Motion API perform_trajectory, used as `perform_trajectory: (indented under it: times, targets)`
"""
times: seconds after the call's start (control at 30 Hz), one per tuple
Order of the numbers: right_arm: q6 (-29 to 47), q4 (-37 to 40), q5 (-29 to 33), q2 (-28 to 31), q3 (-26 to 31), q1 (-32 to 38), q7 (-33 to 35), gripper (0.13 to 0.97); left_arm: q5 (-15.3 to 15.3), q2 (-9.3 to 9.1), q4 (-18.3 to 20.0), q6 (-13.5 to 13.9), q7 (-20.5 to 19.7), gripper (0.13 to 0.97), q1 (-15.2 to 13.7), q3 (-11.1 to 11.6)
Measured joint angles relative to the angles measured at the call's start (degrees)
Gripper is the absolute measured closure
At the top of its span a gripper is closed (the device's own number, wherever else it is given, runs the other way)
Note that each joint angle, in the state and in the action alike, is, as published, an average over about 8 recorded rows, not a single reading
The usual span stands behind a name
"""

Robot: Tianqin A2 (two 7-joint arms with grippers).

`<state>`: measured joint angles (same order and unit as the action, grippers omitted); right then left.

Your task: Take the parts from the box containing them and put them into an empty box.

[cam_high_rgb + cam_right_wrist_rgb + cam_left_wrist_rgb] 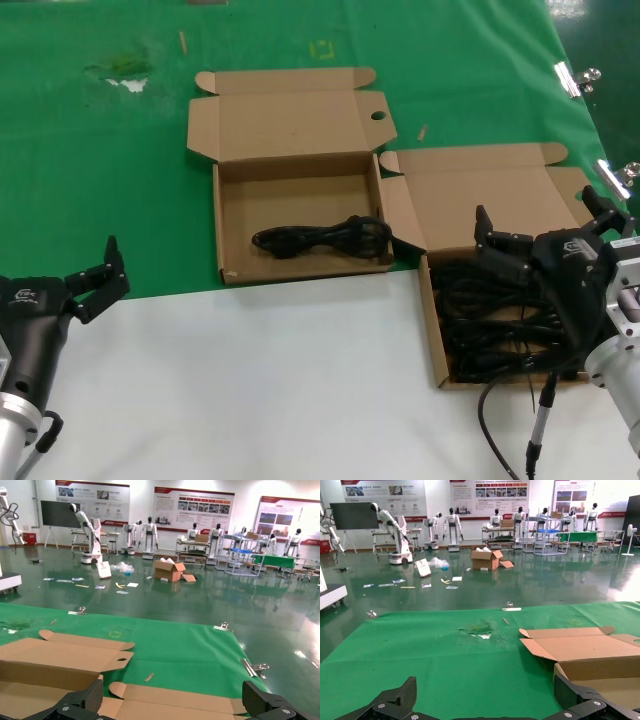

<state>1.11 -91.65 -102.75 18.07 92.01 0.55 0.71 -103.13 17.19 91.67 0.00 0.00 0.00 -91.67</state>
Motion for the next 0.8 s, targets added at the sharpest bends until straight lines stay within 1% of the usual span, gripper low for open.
perform_trajectory:
  times: [0.8]
  targets:
    - [0.0, 0.0, 0.0, 0.0, 0.0, 0.0, 0.0, 0.129, 0.0, 0.0, 0.0, 0.0, 0.0, 0.132, 0.0, 0.0]
